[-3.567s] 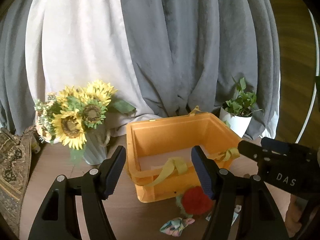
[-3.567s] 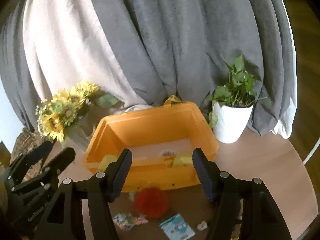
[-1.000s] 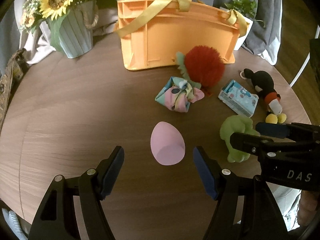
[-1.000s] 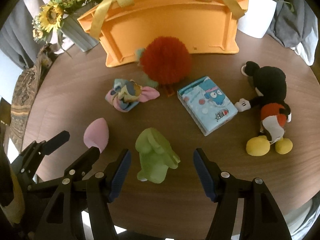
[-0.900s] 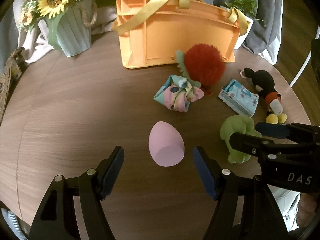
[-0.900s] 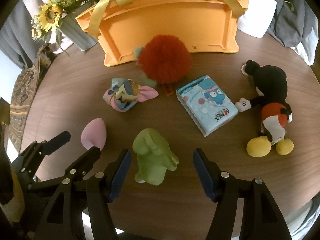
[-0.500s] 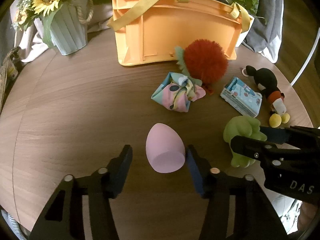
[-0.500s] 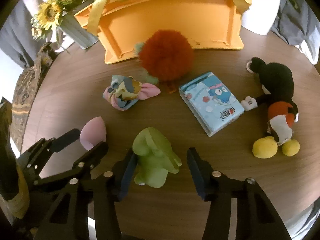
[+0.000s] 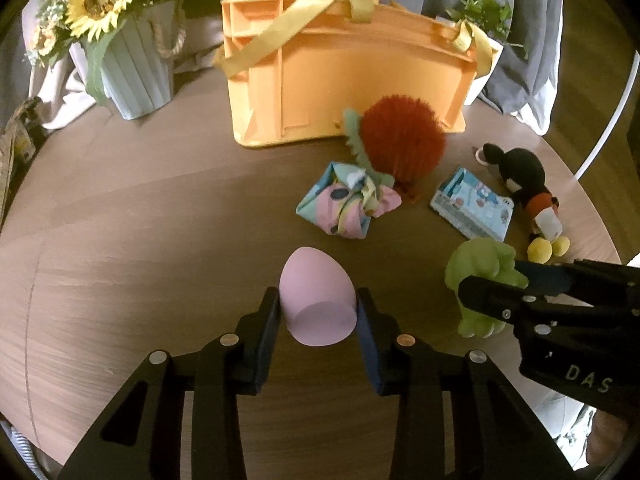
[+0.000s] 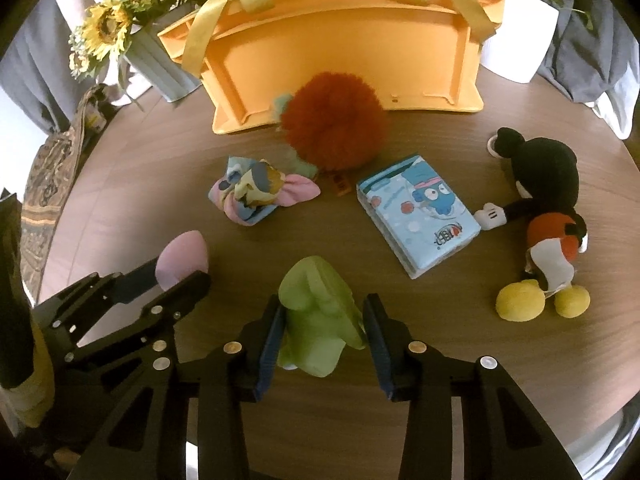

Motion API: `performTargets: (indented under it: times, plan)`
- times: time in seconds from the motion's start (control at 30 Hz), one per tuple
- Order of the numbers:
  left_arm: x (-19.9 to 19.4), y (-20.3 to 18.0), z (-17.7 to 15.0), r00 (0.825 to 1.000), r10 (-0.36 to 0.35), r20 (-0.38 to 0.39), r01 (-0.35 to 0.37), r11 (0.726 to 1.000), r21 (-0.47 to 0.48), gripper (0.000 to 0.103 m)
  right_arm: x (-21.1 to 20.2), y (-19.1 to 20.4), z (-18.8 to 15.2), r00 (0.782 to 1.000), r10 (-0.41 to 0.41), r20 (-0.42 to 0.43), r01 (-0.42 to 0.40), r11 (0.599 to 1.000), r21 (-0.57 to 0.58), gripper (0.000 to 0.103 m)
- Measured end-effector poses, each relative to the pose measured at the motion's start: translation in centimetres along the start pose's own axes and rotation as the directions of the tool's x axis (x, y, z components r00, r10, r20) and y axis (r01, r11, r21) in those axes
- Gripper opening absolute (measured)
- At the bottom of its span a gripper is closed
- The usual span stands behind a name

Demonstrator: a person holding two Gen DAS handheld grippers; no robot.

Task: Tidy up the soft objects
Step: 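Grasp the pink egg sponge with the left tool while the right tool grasps the green plush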

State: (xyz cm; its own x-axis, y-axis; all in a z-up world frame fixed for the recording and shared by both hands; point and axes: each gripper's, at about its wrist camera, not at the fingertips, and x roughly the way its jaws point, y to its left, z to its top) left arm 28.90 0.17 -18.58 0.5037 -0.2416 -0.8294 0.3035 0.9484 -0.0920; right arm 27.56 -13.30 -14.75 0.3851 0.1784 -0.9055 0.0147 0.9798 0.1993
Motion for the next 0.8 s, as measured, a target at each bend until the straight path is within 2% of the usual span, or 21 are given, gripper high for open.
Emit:
performTargets:
  times: [0.23, 0.43, 0.8]
  plan:
    - [-2.1, 0.2, 1.1, 0.999, 0.014, 0.045, -0.013, 1.000, -0.015, 0.037, -1.3, -0.1, 0.4, 0.999, 0.005, 0.039, -0.005, 1.000, 0.004, 0.041]
    - [-4.1, 0.1, 2.5, 0.996, -0.007, 0.092, 0.010, 1.000, -0.022, 0.037, -2.6, 0.0, 1.4, 0.996, 0.020, 0.083, -0.021, 1.000, 0.012, 0.041]
    - [-7.4, -0.4, 5.6, 0.976, -0.027, 0.217, 0.028, 1.000, -0.001, 0.037, -5.9, 0.5, 3.6, 0.980, 0.028, 0.197, -0.031, 0.999, 0.009, 0.041]
